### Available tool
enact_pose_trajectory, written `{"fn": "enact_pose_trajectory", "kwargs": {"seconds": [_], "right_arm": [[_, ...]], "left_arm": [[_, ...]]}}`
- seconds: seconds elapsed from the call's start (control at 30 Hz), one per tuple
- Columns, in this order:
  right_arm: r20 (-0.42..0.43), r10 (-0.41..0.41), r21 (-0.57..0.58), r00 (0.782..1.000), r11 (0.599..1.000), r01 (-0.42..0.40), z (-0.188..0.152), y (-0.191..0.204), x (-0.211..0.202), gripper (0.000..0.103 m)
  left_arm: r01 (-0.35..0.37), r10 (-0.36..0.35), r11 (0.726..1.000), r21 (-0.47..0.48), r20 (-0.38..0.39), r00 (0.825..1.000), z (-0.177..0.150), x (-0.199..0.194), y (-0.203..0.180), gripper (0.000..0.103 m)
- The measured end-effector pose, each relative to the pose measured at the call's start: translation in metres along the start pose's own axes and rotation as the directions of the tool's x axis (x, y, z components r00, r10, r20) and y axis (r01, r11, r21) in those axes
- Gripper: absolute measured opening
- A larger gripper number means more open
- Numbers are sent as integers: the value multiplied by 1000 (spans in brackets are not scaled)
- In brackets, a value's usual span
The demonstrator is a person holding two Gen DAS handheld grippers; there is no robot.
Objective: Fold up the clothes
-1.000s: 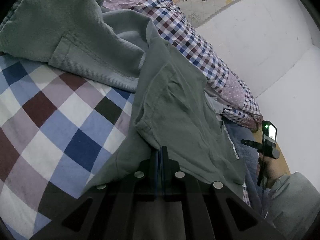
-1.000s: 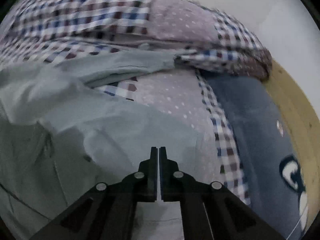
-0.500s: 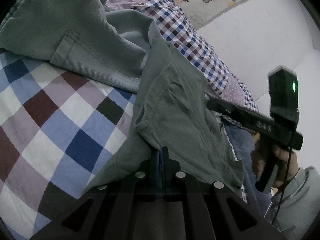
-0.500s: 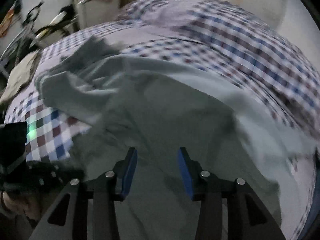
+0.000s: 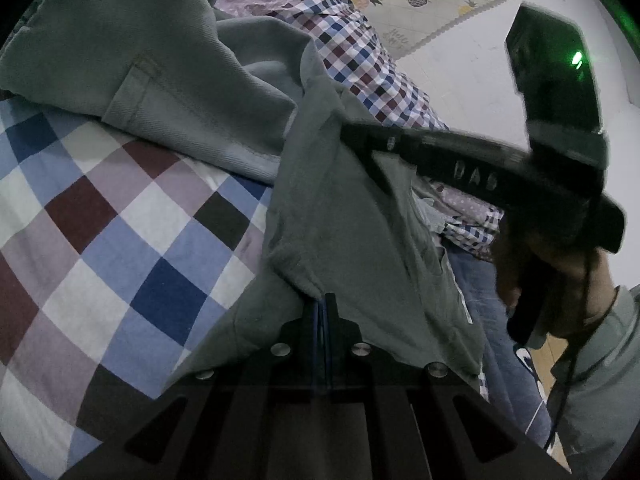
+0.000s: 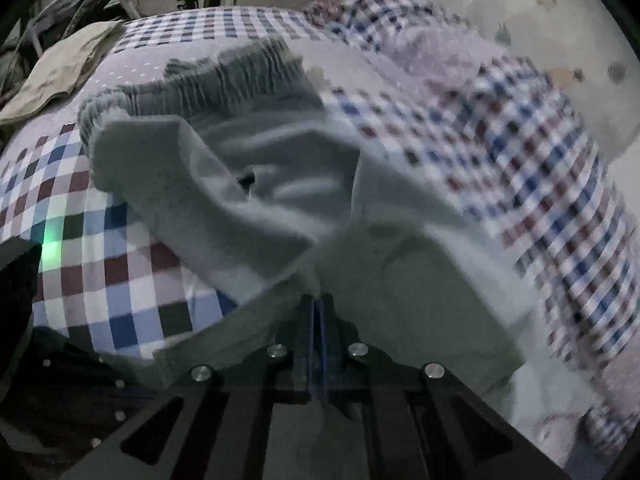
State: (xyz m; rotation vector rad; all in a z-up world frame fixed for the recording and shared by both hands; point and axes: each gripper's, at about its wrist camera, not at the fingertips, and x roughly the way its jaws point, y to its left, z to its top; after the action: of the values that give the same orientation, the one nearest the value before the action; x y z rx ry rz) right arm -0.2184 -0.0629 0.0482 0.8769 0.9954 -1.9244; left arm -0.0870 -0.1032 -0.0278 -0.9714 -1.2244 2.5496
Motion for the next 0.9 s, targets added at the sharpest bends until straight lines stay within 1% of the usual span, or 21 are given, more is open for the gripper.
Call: {"fn": "enact_pose_trajectory", "kwargs": {"seconds": [0.07, 0.1, 0.13, 0.17, 0.2, 0.23, 0.27, 0.3, 0.33, 0.37, 0.4, 0.43, 0.5, 0.6, 0.63, 0.7, 0.77, 0.8, 0.9], "right_arm": [[-20, -50, 17, 999, 999, 50, 3, -3, 6, 2], [-62, -80, 39, 995, 996, 83, 1, -9, 12, 2], [-98, -108, 60, 989, 992, 115, -2, -15, 16, 5], [-120, -134, 81, 984, 986, 145, -8, -23, 13, 12], [-134, -150, 109, 980, 980, 165, -16, -34, 8, 16], [-128, -143, 155, 981, 974, 162, -28, -51, -4, 31], [-120, -141, 207, 983, 965, 164, -41, -69, -17, 48], [-125, -149, 273, 981, 945, 179, -59, -93, -32, 56], [-152, -162, 353, 975, 913, 207, -82, -119, -45, 65], [-179, -173, 428, 969, 873, 235, -105, -145, -58, 69], [-211, -176, 506, 962, 822, 261, -130, -170, -70, 69], [-252, -162, 593, 954, 753, 285, -161, -194, -80, 69], [-318, -122, 735, 940, 594, 326, -222, -236, -99, 69], [-317, -60, 864, 947, 393, 314, -300, -265, -117, 69], [-310, -41, 892, 950, 333, 305, -322, -272, -121, 69], [-278, -10, 921, 960, 281, 270, -344, -274, -118, 69], [-246, 15, 938, 969, 254, 235, -355, -270, -110, 69], [-235, 26, 943, 972, 247, 222, -359, -268, -106, 69], [-246, 50, 931, 968, 289, 222, -359, -261, -85, 69]], "left_arm": [[-1, 1, 1000, -2, -1, 1000, 1, 0, 1, 2], [-3, 3, 1000, -2, -1, 1000, 1, 0, 1, 2], [-3, 3, 1000, -1, -2, 1000, 1, 0, 1, 2], [-4, 4, 1000, -1, -2, 1000, 2, 0, 1, 2], [-4, 4, 1000, -1, -2, 1000, 2, 0, 1, 2], [-5, 5, 1000, -1, -3, 1000, 2, 0, 1, 2], [-6, 6, 1000, -1, -3, 1000, 3, 0, 1, 2], [-7, 7, 1000, -1, -3, 1000, 3, 0, 1, 2], [-7, 7, 1000, -1, -3, 1000, 4, 0, 1, 2], [-7, 7, 1000, 0, -3, 1000, 4, 0, 1, 2], [-8, 8, 1000, 0, -2, 1000, 4, 0, 1, 2], [-8, 8, 1000, 0, -2, 1000, 4, 0, 1, 2], [-8, 8, 1000, 1, -2, 1000, 3, 0, 2, 2], [-9, 9, 1000, 2, -2, 1000, 5, 2, 4, 2], [-9, 9, 1000, 3, -1, 1000, 6, 2, 5, 2], [-9, 9, 1000, 3, -1, 1000, 6, 3, 7, 2], [-10, 10, 1000, 5, 0, 1000, 6, 2, 8, 2], [-10, 10, 1000, 5, 0, 1000, 6, 2, 8, 2], [-10, 10, 1000, 5, 0, 1000, 5, 2, 9, 2]]}}
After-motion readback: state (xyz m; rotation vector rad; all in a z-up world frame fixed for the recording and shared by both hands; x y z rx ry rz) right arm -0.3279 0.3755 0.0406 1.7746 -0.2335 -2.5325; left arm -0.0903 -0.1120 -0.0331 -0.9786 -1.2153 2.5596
